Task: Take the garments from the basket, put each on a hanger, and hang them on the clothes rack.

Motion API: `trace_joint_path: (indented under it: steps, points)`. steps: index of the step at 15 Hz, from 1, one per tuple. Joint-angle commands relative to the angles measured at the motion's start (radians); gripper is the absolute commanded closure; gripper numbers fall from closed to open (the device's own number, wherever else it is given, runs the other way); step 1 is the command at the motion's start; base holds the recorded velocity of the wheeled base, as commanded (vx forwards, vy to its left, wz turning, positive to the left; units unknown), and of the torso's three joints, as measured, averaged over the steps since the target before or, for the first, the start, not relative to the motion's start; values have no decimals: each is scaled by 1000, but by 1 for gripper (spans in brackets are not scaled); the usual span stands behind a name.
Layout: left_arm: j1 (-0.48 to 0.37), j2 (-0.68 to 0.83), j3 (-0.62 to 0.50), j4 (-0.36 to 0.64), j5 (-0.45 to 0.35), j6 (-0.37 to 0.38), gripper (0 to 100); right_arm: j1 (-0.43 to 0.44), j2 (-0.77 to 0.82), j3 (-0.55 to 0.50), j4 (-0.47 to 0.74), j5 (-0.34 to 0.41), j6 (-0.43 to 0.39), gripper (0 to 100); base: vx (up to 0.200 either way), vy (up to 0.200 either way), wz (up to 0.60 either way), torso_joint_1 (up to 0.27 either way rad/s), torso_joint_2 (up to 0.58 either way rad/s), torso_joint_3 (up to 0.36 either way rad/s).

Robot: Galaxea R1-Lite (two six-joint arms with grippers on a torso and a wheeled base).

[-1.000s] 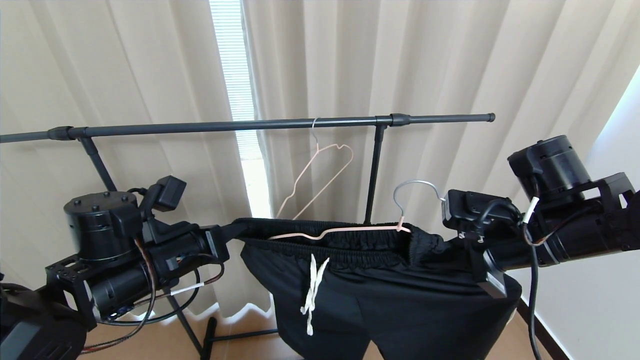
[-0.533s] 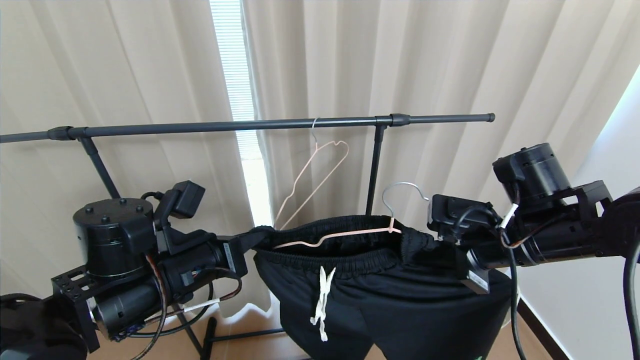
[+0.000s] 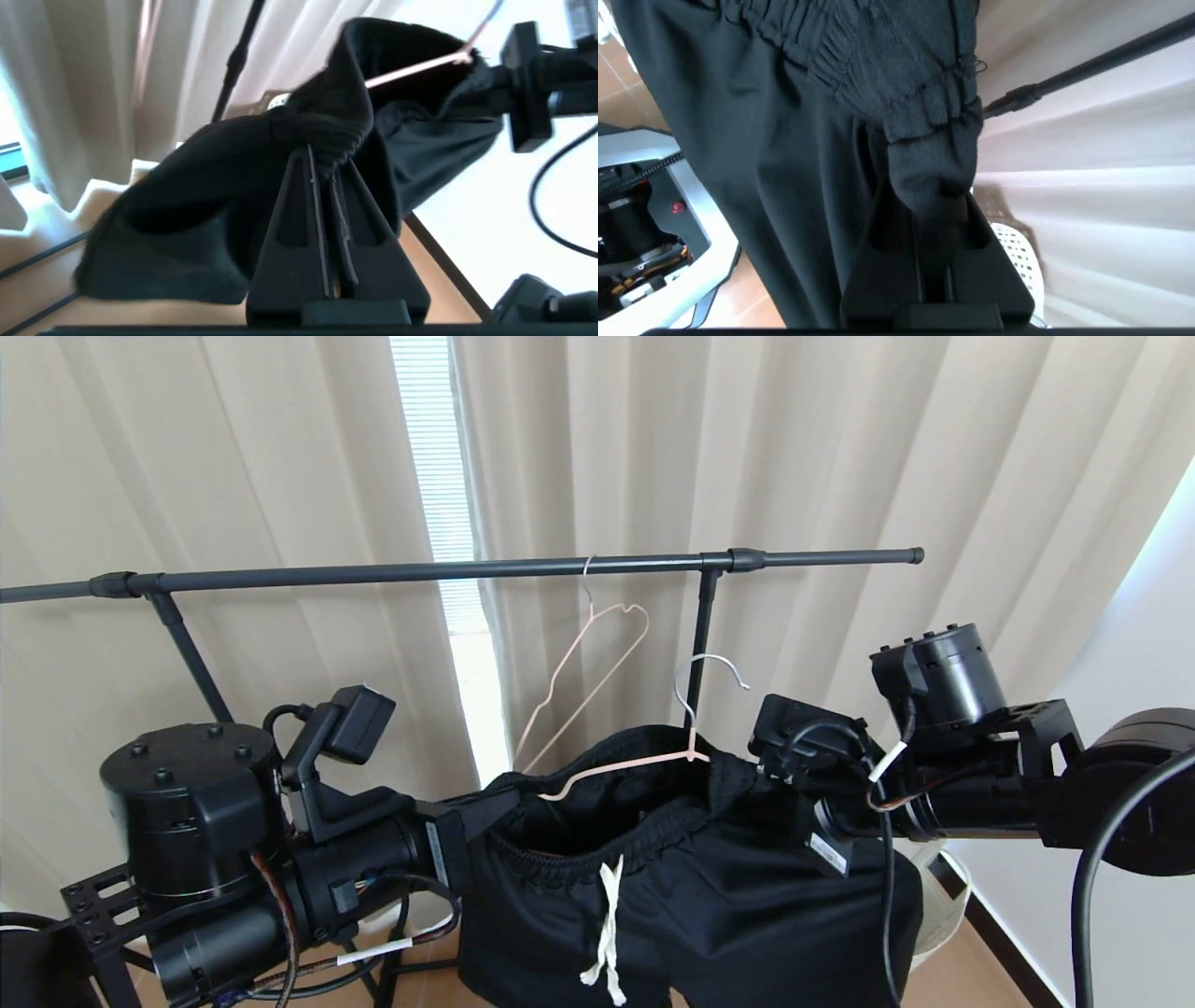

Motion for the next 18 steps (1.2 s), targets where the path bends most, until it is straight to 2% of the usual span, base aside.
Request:
trace_joint_path:
  steps: [1, 3, 6, 7, 18]
  points:
    - [-24, 1, -2, -1, 1, -9, 100, 26, 22, 10, -16, 0, 24, 100, 0, 0, 0, 0, 0, 0]
    - [-47, -4, -2, -1, 1, -16, 100, 62, 42, 16, -42, -1, 73, 100, 0, 0, 0, 0, 0, 0]
    - [-65, -10, -2, -1, 21, -22, 100, 79, 66, 39, -111, -3, 79, 100, 0, 0, 0, 0, 0, 0]
    - [-77, -25, -5, -1, 21, -51, 100, 85, 78, 56, -160, -3, 82, 100, 0, 0, 0, 0, 0, 0]
    - [-83, 18, 29, -4, 21, -39, 100, 116, 65, 79, -350, 5, 249, 100, 0, 0, 0, 0, 0, 0]
